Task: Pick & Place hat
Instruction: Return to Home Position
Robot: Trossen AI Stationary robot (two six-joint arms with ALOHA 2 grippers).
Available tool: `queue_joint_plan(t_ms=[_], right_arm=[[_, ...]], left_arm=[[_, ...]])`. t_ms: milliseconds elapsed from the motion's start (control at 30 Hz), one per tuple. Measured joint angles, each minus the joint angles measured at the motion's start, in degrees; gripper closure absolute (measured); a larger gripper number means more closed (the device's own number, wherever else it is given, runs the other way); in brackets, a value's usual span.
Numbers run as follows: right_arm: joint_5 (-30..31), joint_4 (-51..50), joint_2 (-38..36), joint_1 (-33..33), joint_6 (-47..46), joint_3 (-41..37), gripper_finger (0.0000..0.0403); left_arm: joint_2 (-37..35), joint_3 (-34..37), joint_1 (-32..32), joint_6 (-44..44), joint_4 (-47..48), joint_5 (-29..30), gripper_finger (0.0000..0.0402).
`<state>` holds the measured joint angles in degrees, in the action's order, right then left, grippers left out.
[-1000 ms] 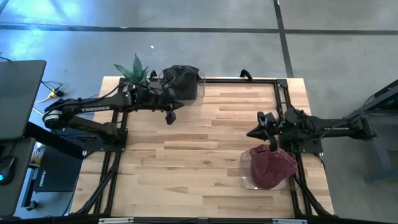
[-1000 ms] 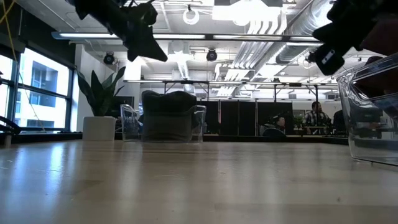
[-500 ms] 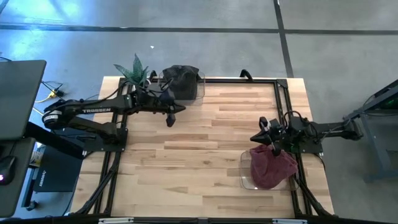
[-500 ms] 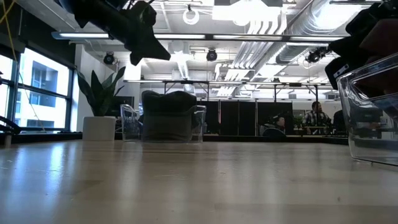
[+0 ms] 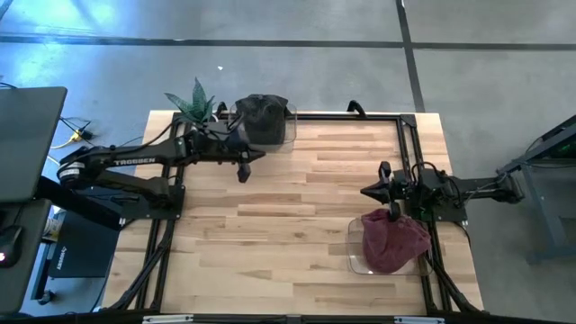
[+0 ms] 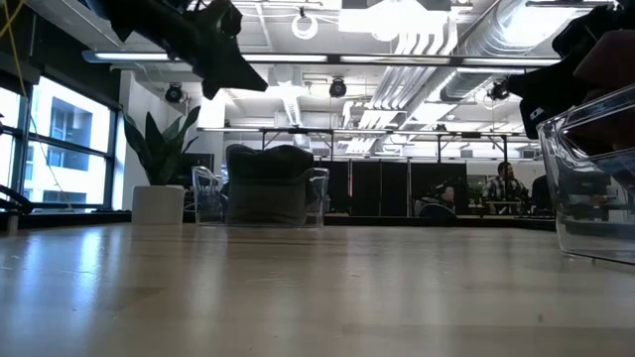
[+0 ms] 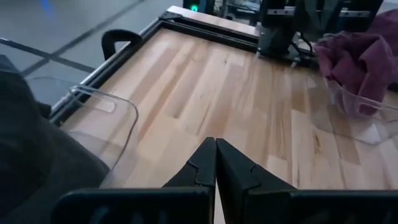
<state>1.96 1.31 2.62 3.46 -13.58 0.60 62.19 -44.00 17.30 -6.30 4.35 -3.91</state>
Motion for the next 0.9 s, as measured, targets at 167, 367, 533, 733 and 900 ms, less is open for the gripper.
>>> queue_joint_plan(t_ms=[167, 367, 533, 733, 900], right_arm=[[-1.4, -0.1, 0.0, 0.0, 0.6, 0.0, 0.0402], [-1.5, -0.2, 0.0, 0.0, 0.8, 0.0, 0.0396], [-1.5, -0.2, 0.0, 0.0, 0.8, 0.0, 0.0392], [-1.5, -0.1, 0.0, 0.0, 0.7, 0.0, 0.0391], [-1.5, -0.1, 0.0, 0.0, 0.7, 0.0, 0.0391]], left_arm=[[-5.4, 6.2, 1.2, 1.6, -4.3, 1.6, 0.0401], [-17.2, 19.3, 11.3, -0.1, -14.9, -14.9, 0.0401], [-23.2, 25.3, 18.5, -2.9, -14.4, -20.9, 0.0401], [-31.2, 30.1, 18.0, -7.6, -15.4, -15.6, 0.0401], [-37.6, 34.7, 7.8, -9.5, -17.8, -7.9, 0.0401]])
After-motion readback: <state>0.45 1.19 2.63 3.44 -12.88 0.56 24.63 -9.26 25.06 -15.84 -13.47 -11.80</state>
